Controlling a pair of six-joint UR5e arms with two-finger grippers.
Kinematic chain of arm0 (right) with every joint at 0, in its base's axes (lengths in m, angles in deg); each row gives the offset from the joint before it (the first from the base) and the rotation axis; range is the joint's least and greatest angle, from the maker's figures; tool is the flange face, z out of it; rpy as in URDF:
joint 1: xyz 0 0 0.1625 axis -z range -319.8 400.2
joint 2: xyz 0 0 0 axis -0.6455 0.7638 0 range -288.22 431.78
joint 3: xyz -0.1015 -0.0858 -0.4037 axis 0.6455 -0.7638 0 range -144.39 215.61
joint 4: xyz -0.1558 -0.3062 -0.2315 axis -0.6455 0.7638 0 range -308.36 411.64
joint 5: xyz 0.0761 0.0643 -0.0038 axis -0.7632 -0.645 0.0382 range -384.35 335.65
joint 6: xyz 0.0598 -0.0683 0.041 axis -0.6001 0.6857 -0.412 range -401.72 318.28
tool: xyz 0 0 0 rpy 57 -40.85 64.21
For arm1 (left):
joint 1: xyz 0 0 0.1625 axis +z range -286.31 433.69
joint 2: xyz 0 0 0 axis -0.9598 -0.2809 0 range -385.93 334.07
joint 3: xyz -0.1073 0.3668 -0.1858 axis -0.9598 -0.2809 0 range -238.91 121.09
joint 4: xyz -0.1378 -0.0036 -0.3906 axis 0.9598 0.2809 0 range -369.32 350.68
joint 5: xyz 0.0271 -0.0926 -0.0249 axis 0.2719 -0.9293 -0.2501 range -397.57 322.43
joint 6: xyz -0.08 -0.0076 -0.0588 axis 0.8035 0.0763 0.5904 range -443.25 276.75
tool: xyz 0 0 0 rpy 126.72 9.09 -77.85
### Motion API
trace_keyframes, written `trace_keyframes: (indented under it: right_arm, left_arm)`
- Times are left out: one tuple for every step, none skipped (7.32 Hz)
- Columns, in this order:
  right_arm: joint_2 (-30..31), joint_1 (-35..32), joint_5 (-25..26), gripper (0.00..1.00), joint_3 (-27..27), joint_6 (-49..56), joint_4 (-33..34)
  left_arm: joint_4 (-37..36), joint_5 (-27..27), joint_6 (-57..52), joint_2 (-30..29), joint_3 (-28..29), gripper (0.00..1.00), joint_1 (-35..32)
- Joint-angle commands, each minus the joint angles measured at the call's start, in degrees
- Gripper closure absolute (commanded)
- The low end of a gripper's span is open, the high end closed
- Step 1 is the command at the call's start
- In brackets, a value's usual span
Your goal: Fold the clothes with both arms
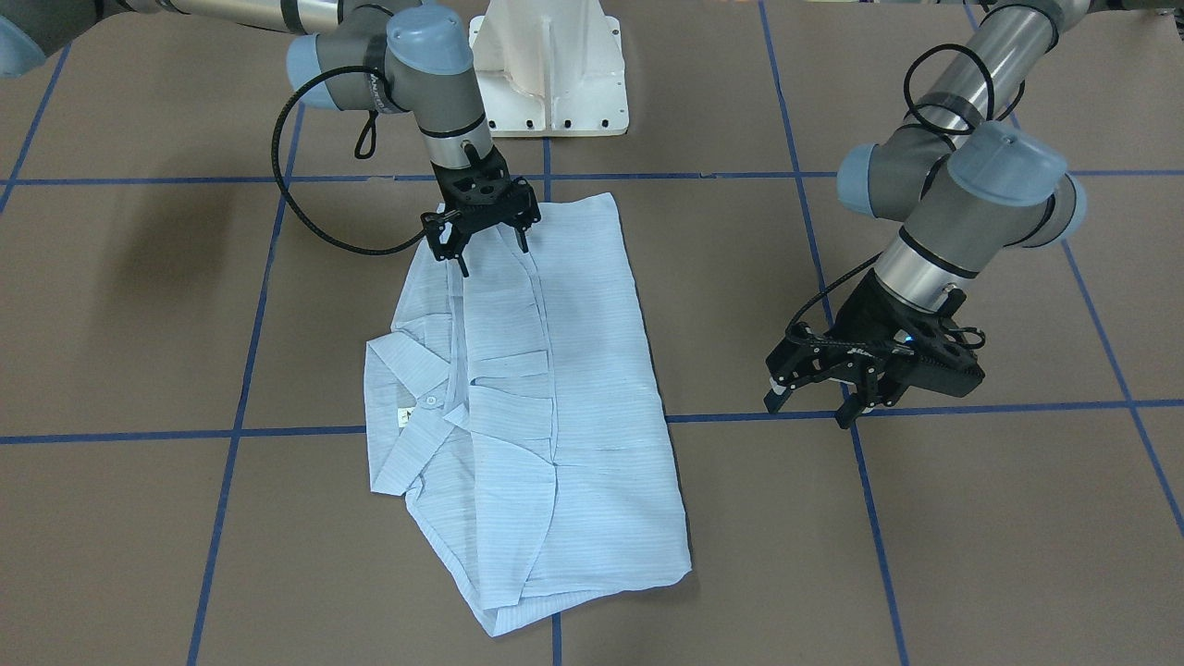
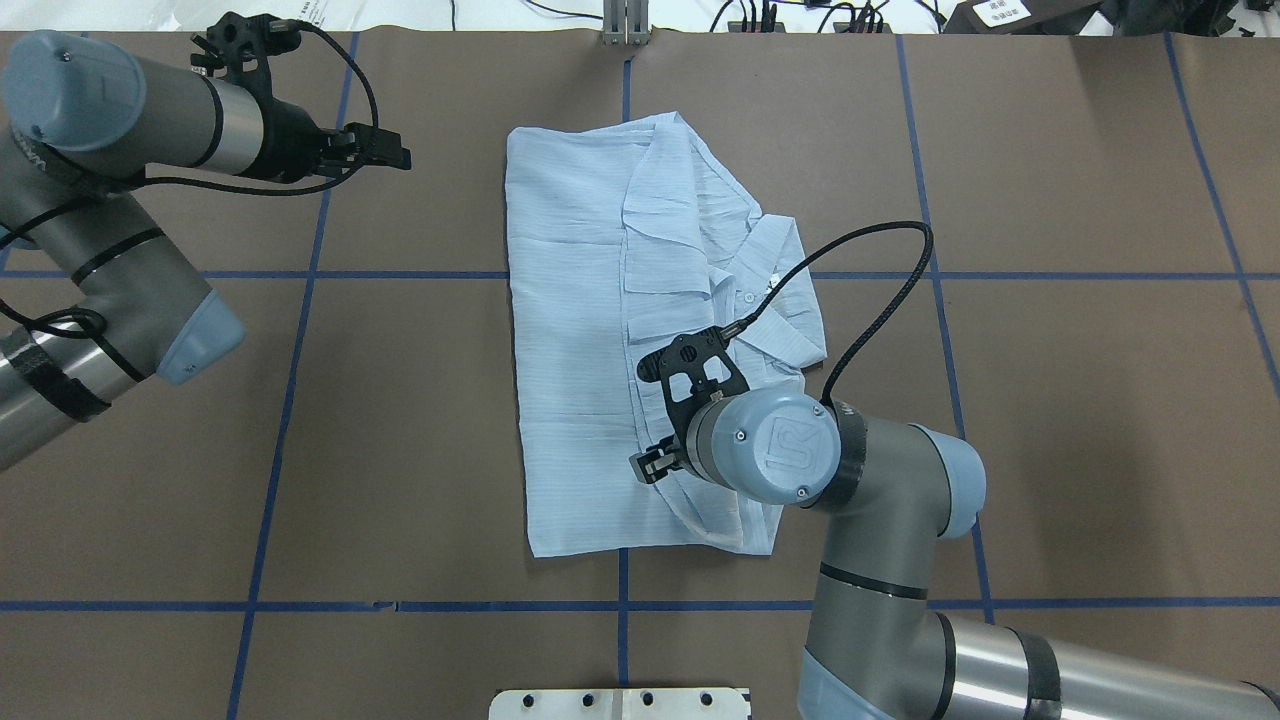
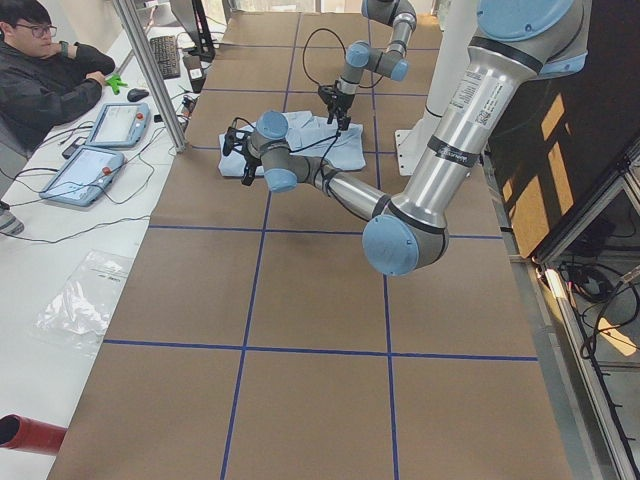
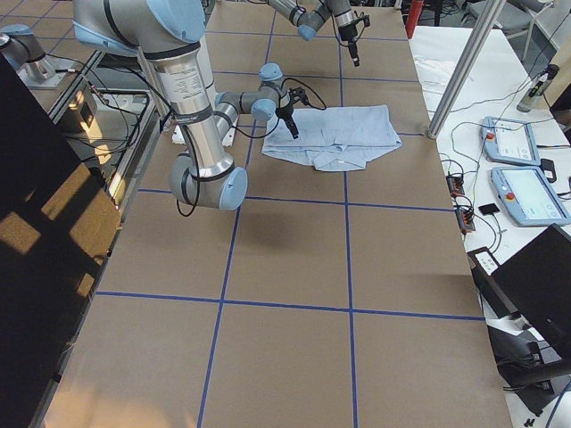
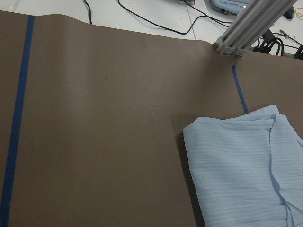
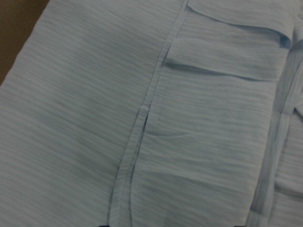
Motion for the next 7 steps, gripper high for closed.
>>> trace_keyframes:
  right_arm:
    - [0.4,2.9,2.1,0.19,-0.3,0.1,0.1]
    - [0.3,3.2,2.1,0.25,-0.2,0.1,0.0]
    - [0.2,3.6,2.2,0.3,-0.2,0.1,0.0]
    - [0.1,3.9,2.1,0.35,-0.4,0.1,0.0]
    - [0.1,4.0,2.1,0.39,-0.4,0.1,0.0]
    - [0.1,4.2,2.2,0.43,-0.5,0.1,0.0]
    - [0.2,4.2,2.2,0.47,-0.5,0.1,0.0]
  left_arm:
    - [0.0,0.0,0.1,0.0,0.2,0.0,0.1]
    - [0.0,0.0,0.1,0.0,0.2,0.0,0.3]
    - [0.0,0.0,0.1,0.0,0.5,0.0,0.3]
    - [0.0,0.0,0.1,0.0,0.5,0.0,0.4]
    - [0.0,0.0,0.1,0.0,0.5,0.0,0.3]
    - [0.0,0.0,0.1,0.0,0.5,0.0,0.3]
    - [0.0,0.0,0.1,0.0,0.5,0.0,0.4]
